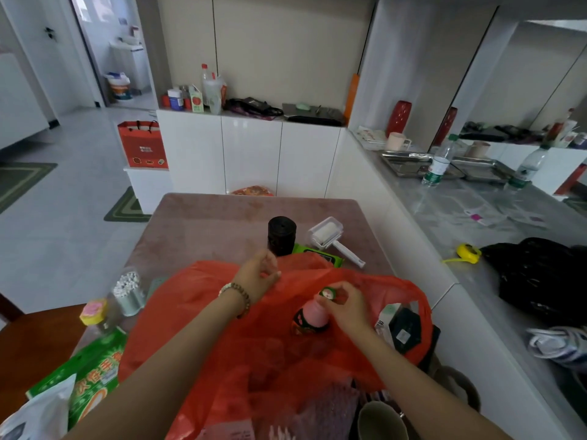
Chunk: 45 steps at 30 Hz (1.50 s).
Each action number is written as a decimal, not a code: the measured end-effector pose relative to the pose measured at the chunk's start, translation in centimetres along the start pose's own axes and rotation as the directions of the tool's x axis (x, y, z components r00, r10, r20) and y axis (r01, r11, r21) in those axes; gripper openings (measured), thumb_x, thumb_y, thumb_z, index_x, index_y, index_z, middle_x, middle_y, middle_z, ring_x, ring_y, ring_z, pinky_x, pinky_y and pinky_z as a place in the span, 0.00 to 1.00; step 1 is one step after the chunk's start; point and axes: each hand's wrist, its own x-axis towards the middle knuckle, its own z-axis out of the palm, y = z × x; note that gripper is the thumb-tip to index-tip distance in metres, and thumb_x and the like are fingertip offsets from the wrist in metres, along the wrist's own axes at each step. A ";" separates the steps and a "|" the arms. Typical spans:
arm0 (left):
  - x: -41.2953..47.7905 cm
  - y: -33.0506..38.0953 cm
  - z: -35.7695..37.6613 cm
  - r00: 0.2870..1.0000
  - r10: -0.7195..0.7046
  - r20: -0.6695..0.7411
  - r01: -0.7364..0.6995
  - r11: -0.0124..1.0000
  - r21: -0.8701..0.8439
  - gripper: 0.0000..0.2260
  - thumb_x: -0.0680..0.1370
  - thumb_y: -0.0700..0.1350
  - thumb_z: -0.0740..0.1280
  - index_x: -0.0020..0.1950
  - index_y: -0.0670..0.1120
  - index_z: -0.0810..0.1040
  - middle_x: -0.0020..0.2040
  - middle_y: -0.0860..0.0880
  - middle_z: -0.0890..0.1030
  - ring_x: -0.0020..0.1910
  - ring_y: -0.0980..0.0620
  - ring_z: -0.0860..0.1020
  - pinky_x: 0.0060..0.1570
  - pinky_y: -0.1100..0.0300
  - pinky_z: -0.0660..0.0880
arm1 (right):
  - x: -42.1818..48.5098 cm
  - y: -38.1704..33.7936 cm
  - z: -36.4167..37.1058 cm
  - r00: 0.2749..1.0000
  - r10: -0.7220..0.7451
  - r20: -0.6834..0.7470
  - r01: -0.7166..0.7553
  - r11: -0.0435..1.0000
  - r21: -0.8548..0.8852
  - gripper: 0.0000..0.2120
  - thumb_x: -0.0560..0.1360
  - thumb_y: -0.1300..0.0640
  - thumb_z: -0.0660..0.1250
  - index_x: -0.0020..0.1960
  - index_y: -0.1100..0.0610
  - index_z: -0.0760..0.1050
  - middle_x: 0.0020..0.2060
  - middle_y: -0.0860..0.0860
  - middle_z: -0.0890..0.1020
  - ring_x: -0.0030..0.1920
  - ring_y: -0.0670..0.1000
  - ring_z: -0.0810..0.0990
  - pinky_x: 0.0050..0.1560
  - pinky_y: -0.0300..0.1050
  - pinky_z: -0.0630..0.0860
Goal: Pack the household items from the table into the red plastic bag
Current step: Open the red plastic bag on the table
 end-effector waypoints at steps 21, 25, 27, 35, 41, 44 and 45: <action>-0.6 -0.1 0.2 0.995 -0.073 -0.074 0.064 0.991 -0.114 0.10 0.75 0.33 0.65 0.56 0.37 0.77 0.49 0.35 0.80 0.42 0.44 0.77 0.43 0.52 0.78 | -2.2 -6.7 -17.9 1.000 -0.025 0.008 0.019 0.882 0.471 0.09 0.72 0.54 0.69 0.50 0.55 0.80 0.44 0.52 0.86 0.43 0.49 0.85 0.46 0.44 0.80; -0.1 0.5 1.4 0.995 -0.078 -0.062 0.073 0.994 -0.077 0.10 0.75 0.35 0.66 0.56 0.38 0.77 0.47 0.39 0.79 0.41 0.46 0.77 0.35 0.63 0.78 | -0.5 2.9 -19.0 0.903 0.425 -0.056 -0.419 0.903 0.088 0.19 0.72 0.51 0.71 0.59 0.59 0.73 0.57 0.58 0.78 0.52 0.53 0.74 0.54 0.48 0.72; 0.1 0.6 2.2 0.994 -0.080 -0.068 0.075 0.995 -0.071 0.09 0.75 0.35 0.66 0.55 0.39 0.78 0.46 0.40 0.79 0.37 0.47 0.77 0.32 0.68 0.77 | -0.7 6.5 -18.7 0.776 0.631 0.000 -0.631 0.776 -0.012 0.29 0.68 0.42 0.73 0.60 0.59 0.70 0.56 0.56 0.75 0.55 0.56 0.73 0.58 0.51 0.71; 1.1 -0.5 3.1 0.987 -0.112 -0.116 0.099 0.989 -0.107 0.10 0.75 0.31 0.65 0.56 0.32 0.76 0.47 0.38 0.79 0.34 0.52 0.76 0.29 0.74 0.74 | 1.6 10.1 -16.4 0.627 0.759 0.178 -0.770 0.638 -0.008 0.39 0.68 0.43 0.73 0.70 0.64 0.65 0.68 0.61 0.71 0.67 0.59 0.71 0.56 0.48 0.71; 1.2 -1.4 3.5 0.985 -0.114 -0.128 0.099 0.988 -0.121 0.09 0.74 0.30 0.65 0.54 0.32 0.76 0.46 0.39 0.79 0.27 0.65 0.77 0.29 0.73 0.74 | 2.4 11.2 -15.9 0.607 0.757 0.240 -0.794 0.581 0.179 0.31 0.68 0.52 0.75 0.65 0.66 0.70 0.59 0.59 0.77 0.46 0.57 0.78 0.45 0.49 0.71; 1.2 -1.1 3.3 0.986 -0.104 -0.128 0.090 0.990 -0.106 0.09 0.74 0.31 0.66 0.54 0.33 0.77 0.46 0.39 0.80 0.29 0.64 0.78 0.29 0.73 0.74 | 2.4 11.8 -16.0 0.599 0.741 0.304 -0.800 0.533 0.276 0.30 0.67 0.52 0.76 0.63 0.66 0.72 0.45 0.58 0.81 0.41 0.56 0.78 0.45 0.50 0.74; 1.2 -1.0 3.2 0.986 -0.104 -0.132 0.091 0.991 -0.101 0.09 0.74 0.31 0.66 0.55 0.33 0.77 0.47 0.38 0.80 0.32 0.61 0.79 0.30 0.74 0.74 | 2.4 11.9 -16.1 0.609 0.728 0.315 -0.791 0.527 0.311 0.30 0.67 0.52 0.76 0.62 0.66 0.73 0.44 0.58 0.81 0.43 0.57 0.79 0.46 0.50 0.75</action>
